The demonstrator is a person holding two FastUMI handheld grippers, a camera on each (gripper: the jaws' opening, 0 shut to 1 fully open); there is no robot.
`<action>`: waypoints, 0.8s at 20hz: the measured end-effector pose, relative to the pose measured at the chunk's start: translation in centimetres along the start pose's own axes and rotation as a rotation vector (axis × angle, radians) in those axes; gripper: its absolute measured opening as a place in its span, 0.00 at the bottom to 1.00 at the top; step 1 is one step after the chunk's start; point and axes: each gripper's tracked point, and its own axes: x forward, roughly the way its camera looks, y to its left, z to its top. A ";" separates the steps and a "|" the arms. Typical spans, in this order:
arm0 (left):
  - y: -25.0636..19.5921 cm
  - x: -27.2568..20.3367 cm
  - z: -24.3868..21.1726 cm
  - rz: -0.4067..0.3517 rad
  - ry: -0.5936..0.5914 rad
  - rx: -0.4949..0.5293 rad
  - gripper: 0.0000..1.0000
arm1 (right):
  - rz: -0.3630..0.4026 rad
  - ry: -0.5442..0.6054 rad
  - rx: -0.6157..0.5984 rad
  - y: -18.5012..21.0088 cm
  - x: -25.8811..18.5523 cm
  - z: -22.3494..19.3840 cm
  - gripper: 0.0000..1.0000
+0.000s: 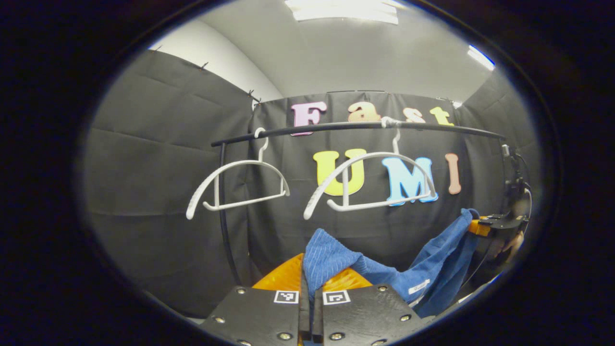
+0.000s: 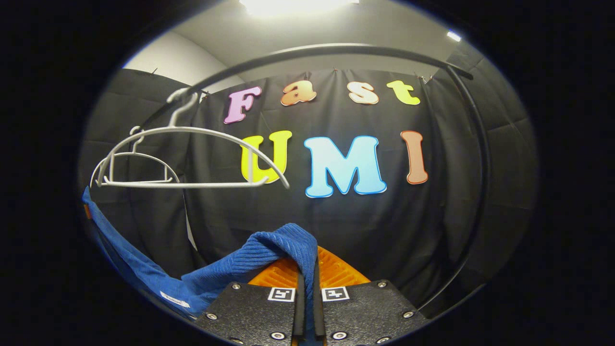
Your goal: Grasp the clothes on the hanger with both hands and then place them into the laundry hamper below.
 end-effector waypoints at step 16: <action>-7.1 -8.5 -0.4 -0.276 -0.008 -0.076 0.00 | 0.113 0.057 0.014 11.5 -13.7 -2.4 0.06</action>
